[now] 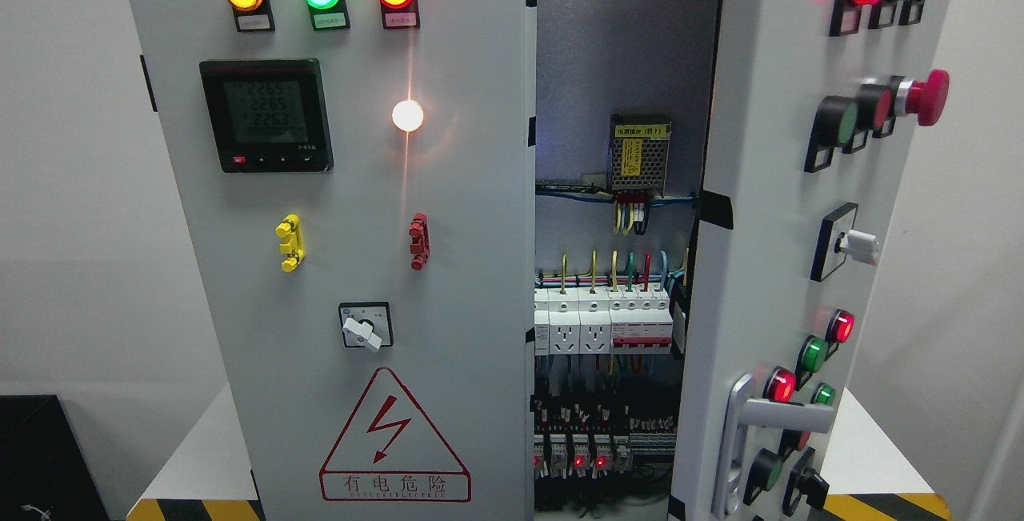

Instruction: Open door with both hands

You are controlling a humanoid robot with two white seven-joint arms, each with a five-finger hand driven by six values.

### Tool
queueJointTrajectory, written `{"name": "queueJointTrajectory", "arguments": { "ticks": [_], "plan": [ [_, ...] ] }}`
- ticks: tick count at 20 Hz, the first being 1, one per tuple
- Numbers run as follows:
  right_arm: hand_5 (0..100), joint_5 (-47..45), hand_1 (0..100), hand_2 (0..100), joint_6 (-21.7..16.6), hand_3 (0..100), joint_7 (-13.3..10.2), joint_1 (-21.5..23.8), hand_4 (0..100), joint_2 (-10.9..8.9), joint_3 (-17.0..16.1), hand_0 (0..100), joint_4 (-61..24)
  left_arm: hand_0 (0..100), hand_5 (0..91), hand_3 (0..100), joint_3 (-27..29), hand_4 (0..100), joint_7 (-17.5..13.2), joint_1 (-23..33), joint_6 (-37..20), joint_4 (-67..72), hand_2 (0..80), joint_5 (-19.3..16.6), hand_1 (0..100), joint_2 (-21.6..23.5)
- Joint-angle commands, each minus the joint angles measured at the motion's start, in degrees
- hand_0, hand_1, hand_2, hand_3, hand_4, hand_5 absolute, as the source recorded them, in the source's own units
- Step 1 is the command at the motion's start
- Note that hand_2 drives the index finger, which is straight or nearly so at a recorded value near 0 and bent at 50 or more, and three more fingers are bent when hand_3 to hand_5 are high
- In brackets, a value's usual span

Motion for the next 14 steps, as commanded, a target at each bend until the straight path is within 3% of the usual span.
{"name": "queueJointTrajectory", "arguments": {
  "ticks": [1,7,14],
  "plan": [
    [0,-1.41,0,0,-0.05,0,0.00,0.00,0,0.00,0.17,19,0.00,0,0.0,0,0.18,0,-0.04,0.20,-0.10,-0.07,0.0,0.02,0,0.38],
    [0,-1.41,0,0,-0.05,0,0.00,0.00,0,0.00,0.17,19,0.00,0,0.0,0,0.01,0,-0.04,1.42,-0.98,-1.90,0.0,0.02,0,1.08],
    [0,-1.41,0,0,-0.05,0,0.00,0.00,0,0.00,0.17,19,0.00,0,0.0,0,-0.43,0,-0.04,11.44,-1.69,-30.45,0.0,0.02,0,7.49]
  ]
}}
